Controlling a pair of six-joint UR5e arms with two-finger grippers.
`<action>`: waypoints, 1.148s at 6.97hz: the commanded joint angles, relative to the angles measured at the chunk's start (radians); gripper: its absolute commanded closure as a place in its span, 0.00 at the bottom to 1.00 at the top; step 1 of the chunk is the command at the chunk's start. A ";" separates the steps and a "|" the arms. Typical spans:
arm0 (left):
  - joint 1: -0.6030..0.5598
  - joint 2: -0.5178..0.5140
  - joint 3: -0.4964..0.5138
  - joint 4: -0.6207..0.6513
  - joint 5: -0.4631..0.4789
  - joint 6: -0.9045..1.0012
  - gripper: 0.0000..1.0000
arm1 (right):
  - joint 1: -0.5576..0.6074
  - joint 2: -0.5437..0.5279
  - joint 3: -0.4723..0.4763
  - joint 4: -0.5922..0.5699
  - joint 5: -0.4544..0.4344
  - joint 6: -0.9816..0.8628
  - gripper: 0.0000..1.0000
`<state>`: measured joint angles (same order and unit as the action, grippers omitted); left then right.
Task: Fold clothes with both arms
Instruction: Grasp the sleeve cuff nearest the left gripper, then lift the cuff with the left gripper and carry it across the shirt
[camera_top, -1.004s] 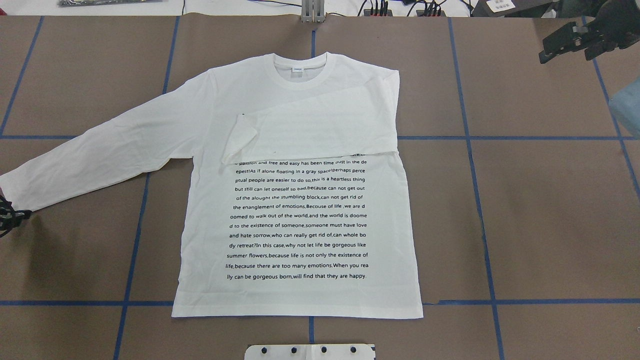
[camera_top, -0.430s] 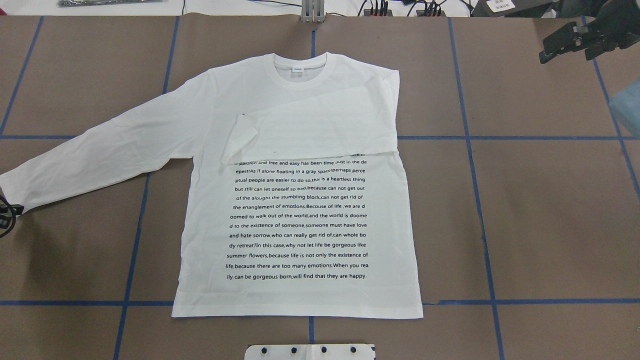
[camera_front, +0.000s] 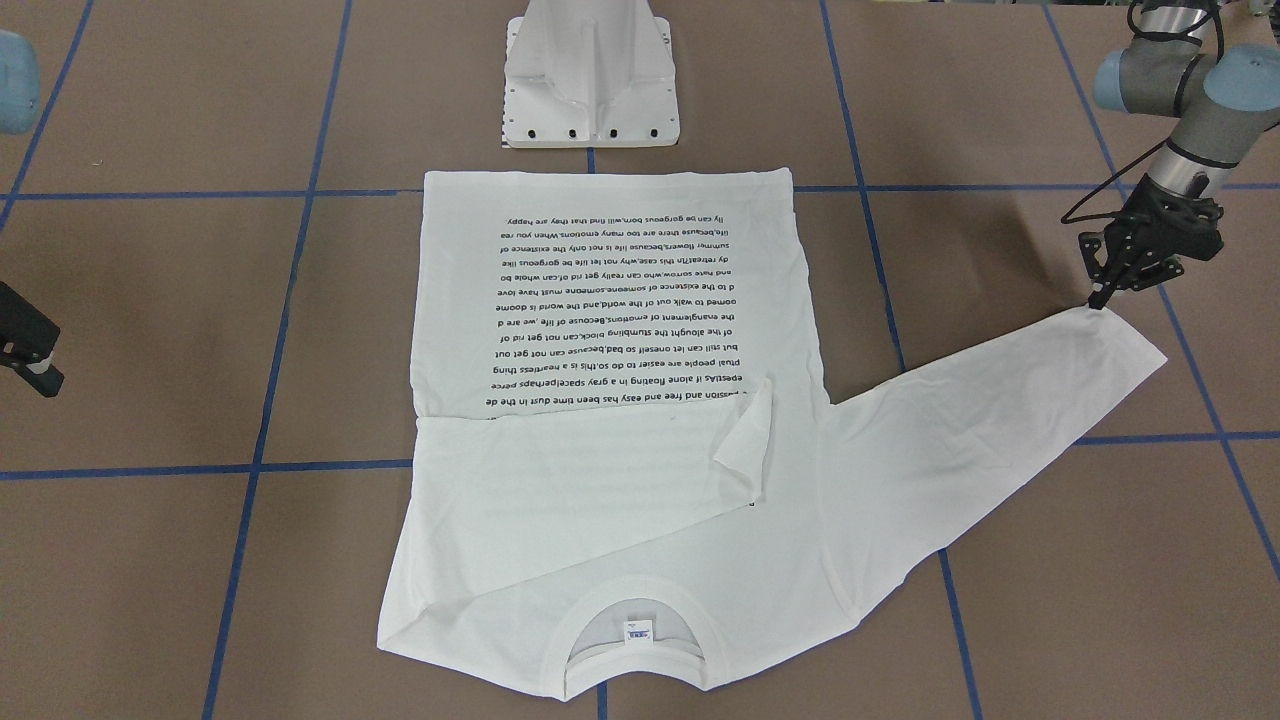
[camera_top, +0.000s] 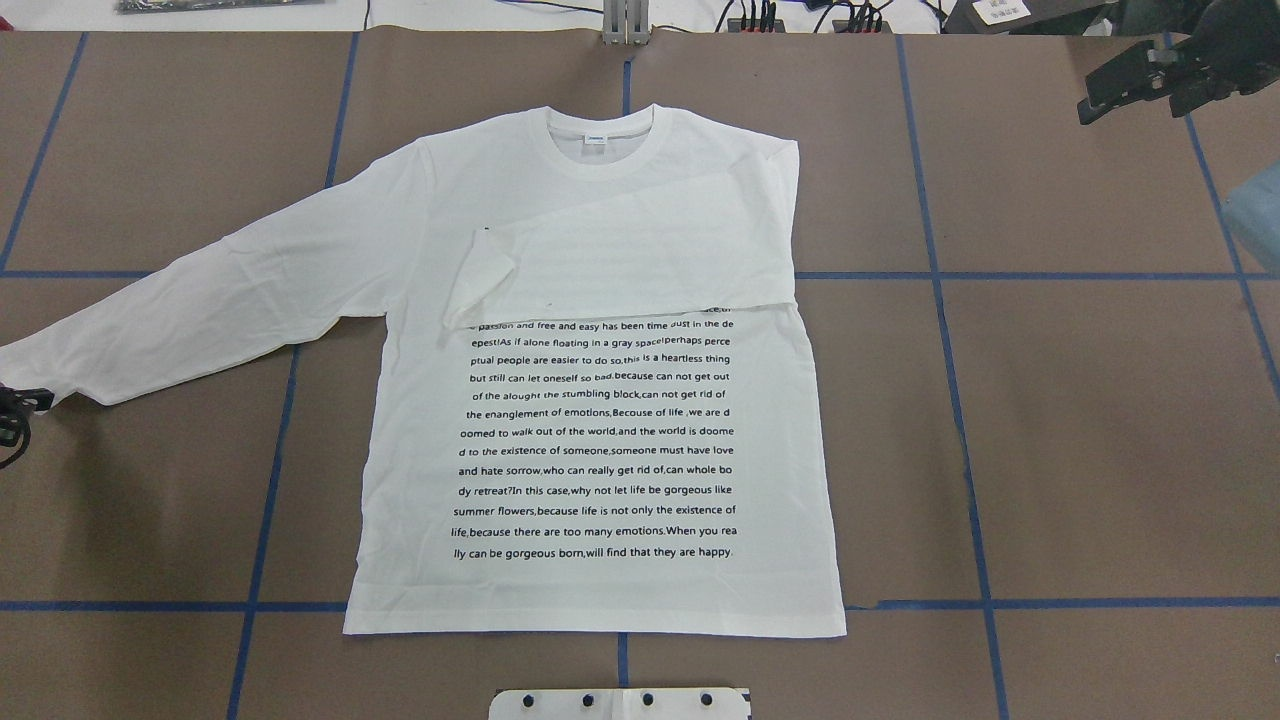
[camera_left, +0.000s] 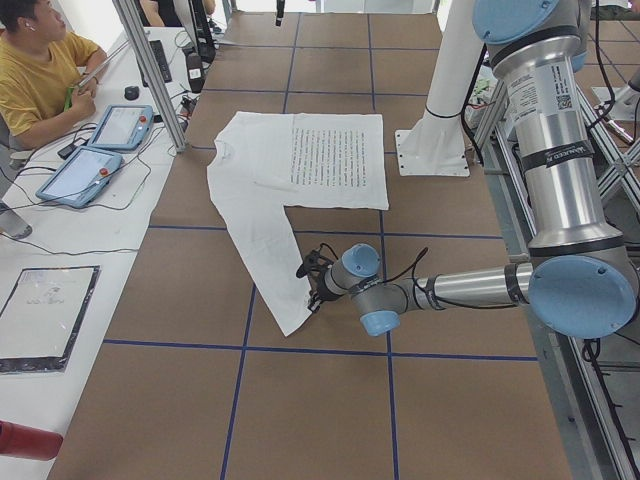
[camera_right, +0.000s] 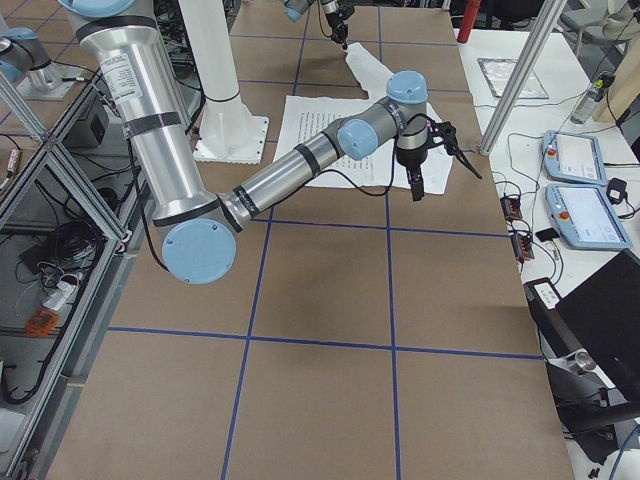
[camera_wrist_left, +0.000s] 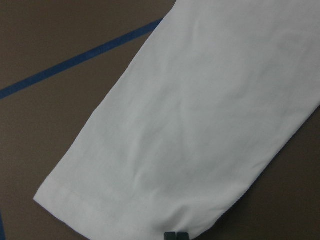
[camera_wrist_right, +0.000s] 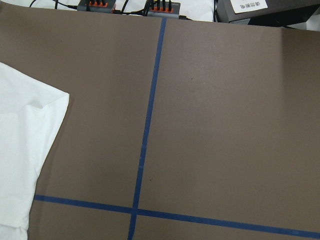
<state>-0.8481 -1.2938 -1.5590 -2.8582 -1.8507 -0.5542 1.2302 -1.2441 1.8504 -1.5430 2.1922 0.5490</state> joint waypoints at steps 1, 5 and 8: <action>-0.031 -0.036 -0.085 -0.012 -0.056 -0.028 1.00 | 0.000 0.002 0.001 0.000 0.001 0.000 0.00; -0.077 -0.346 -0.151 0.088 -0.219 -0.472 1.00 | 0.000 0.002 0.000 0.000 0.003 0.000 0.00; -0.025 -0.737 -0.197 0.499 -0.205 -0.708 1.00 | 0.000 0.003 0.000 0.000 0.004 0.016 0.00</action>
<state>-0.9098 -1.8460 -1.7517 -2.5455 -2.0618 -1.1803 1.2302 -1.2415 1.8505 -1.5432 2.1966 0.5595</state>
